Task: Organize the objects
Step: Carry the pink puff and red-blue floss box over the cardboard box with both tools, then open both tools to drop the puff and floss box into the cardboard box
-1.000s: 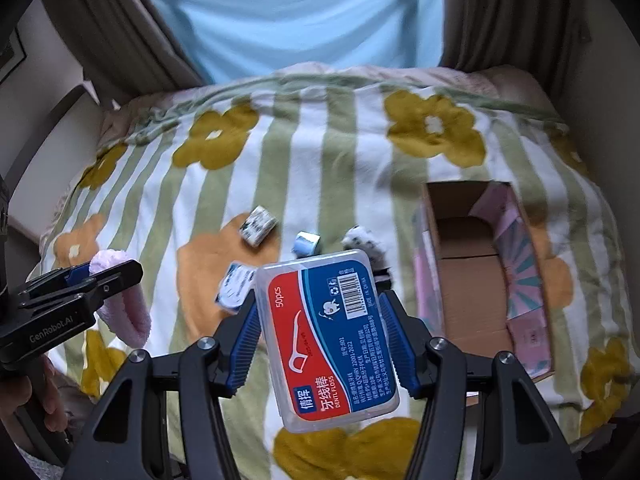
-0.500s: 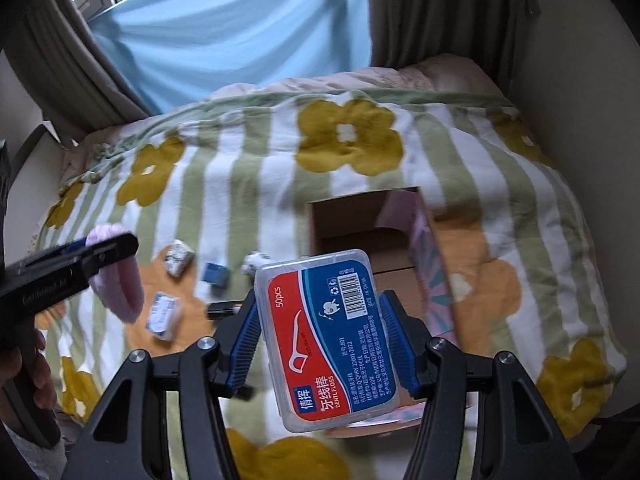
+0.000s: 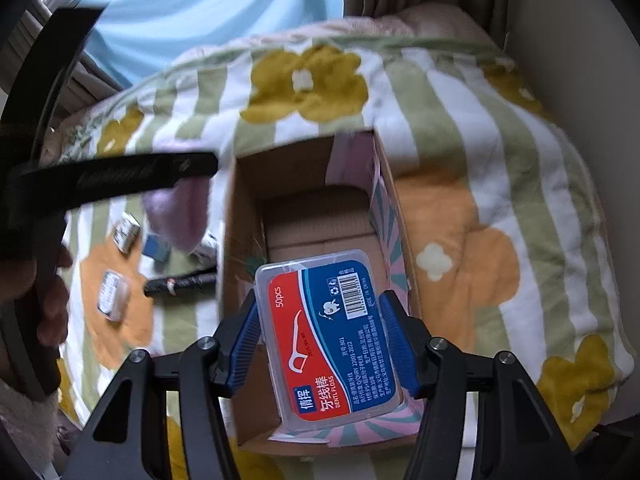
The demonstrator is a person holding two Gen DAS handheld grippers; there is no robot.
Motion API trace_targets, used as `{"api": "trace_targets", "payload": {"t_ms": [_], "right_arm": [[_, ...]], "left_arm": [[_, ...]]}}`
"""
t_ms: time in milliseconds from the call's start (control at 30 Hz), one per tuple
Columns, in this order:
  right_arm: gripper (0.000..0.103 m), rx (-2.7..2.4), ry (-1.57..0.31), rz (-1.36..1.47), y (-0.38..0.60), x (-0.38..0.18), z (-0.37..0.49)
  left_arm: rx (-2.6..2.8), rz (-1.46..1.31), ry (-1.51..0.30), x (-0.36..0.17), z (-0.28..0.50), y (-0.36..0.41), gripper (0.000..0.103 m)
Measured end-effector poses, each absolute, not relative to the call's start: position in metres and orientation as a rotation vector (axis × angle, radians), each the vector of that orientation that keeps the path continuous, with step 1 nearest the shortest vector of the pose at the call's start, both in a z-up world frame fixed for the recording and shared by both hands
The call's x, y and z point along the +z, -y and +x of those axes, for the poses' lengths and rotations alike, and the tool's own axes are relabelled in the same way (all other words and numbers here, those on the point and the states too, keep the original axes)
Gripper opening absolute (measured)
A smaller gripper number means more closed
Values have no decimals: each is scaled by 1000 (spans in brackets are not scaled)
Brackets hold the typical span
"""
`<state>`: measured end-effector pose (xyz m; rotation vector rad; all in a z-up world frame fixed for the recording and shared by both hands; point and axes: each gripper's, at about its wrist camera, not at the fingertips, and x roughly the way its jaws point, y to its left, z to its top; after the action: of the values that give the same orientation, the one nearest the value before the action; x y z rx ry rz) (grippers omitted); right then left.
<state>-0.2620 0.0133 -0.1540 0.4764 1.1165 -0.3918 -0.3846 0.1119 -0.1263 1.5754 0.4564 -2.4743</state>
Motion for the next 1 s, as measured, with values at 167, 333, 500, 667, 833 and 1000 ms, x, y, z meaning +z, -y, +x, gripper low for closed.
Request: {"api": "trace_targets", "payload": {"t_ms": [167, 333, 500, 667, 833, 1000], "right_arm": [[54, -343, -1164, 478, -17, -195, -252], [54, -307, -1213, 463, -23, -230, -241], [54, -301, -1233, 472, -18, -245, -236], [54, -281, -1249, 488, -17, -253, -236], [68, -277, -1244, 541, -18, -259, -242], [97, -265, -1181, 586, -24, -258, -250]], "left_arm": [[-2470, 1683, -398, -171, -420, -125, 44], [-2459, 1824, -324, -219, -445, -138, 44], [-2428, 1860, -315, -237, -459, -144, 44], [-2444, 1875, -271, -243, -468, -145, 44], [-2456, 1868, -219, -241, -474, -145, 77], [-2469, 1877, -217, -244, -476, -145, 103]]}}
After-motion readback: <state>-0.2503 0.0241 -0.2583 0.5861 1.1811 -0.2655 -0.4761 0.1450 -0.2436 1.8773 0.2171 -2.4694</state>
